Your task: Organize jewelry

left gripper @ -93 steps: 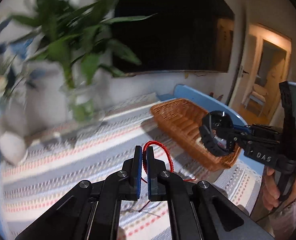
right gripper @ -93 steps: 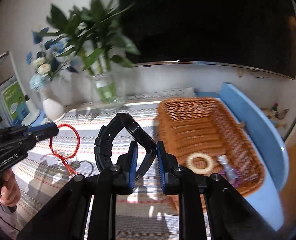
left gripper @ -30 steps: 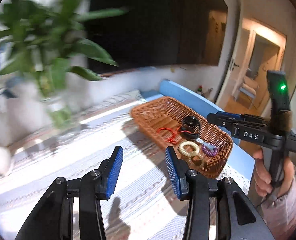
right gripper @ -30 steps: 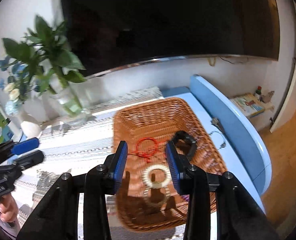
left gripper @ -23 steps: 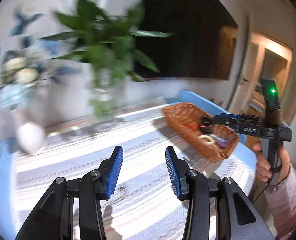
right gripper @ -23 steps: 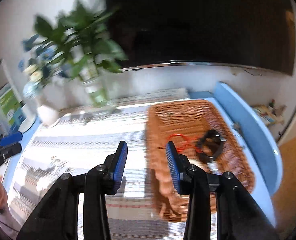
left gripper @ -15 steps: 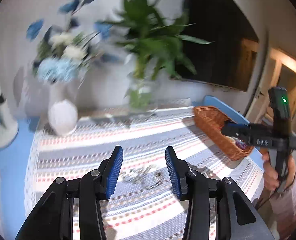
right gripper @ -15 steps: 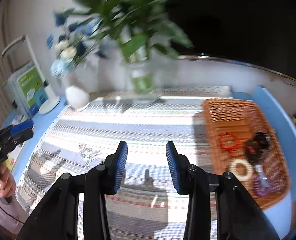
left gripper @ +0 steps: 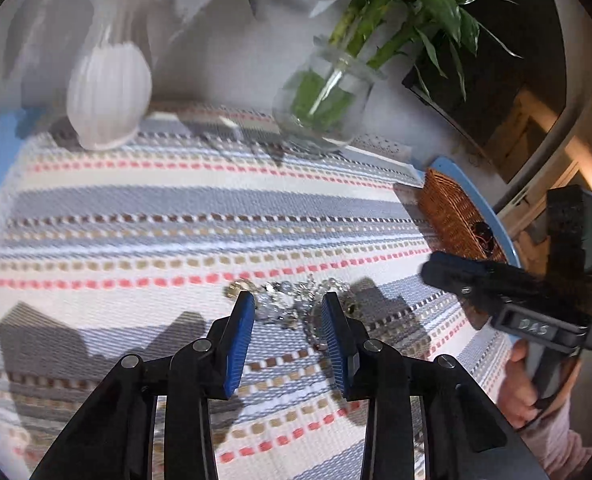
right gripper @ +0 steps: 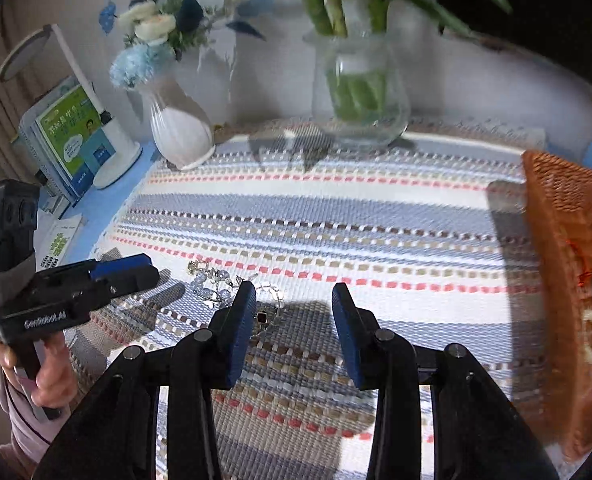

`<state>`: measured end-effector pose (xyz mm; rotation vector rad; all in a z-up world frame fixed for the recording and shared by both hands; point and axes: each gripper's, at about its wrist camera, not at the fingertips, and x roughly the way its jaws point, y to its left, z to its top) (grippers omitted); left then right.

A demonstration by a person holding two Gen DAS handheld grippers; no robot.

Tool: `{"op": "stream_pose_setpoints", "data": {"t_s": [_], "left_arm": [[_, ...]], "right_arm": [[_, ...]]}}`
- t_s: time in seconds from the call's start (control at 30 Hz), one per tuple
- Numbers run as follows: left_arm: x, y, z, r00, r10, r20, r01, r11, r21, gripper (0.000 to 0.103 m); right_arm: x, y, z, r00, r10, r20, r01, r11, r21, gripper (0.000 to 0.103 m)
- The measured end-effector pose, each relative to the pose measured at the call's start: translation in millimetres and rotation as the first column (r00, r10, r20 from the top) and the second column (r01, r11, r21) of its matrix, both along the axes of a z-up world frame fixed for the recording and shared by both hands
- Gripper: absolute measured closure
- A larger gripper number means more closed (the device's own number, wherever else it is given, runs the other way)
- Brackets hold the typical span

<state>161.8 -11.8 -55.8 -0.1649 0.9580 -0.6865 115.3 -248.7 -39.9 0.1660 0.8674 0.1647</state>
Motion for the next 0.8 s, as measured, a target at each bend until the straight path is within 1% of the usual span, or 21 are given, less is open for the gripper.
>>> {"op": "stream_pose_setpoints", "data": {"t_s": [0.17,0.27,0.37,0.4,0.47,0.63,0.73,0.8], "left_arm": [[9.8,-2.4,-15.0,0.996,0.046,-0.077,-0.052,0.996,-0.068,0.068],[13.0,1.1,-22.3,0.992,0.061,-0.107,-0.070,0.993,-0.090,0.068],[12.6,0.2,-27.3,0.992,0.053,-0.117,-0.064,0.994,-0.087,0.068],[12.8,-0.1,-28.8,0.991,0.050,-0.124,-0.062,0.994,-0.093,0.068],[13.6,-0.5,-30.8,0.990,0.038,-0.136,-0.054,0.992,-0.114,0.068],[16.4,-0.6,-32.2,0.988,0.038,-0.148,-0.063,0.985,-0.163,0.068],[17.7,-5.7,-35.8,0.987,0.036,-0.156,-0.059,0.988,-0.143,0.068],[17.4,-13.3,-38.3,0.988,0.037,-0.153,-0.053,0.994,-0.100,0.073]], "right_arm": [[20.3,9.6,-20.7,0.999,0.014,-0.037,-0.014,1.000,-0.015,0.063],[31.3,14.9,-33.5,0.998,0.017,-0.056,-0.018,1.000,-0.020,0.064],[36.6,18.7,-42.3,0.997,0.032,-0.066,-0.033,0.999,-0.021,0.067],[37.3,19.9,-44.4,0.998,0.032,-0.063,-0.034,0.999,-0.036,0.068],[38.0,21.4,-47.9,0.998,0.032,-0.059,-0.036,0.997,-0.063,0.069],[37.7,26.6,-53.3,0.997,0.062,-0.050,-0.065,0.996,-0.053,0.070],[37.0,31.9,-54.8,0.997,0.068,-0.038,-0.071,0.994,-0.086,0.070],[36.4,35.6,-55.1,0.997,0.070,-0.031,-0.073,0.991,-0.112,0.070]]}}
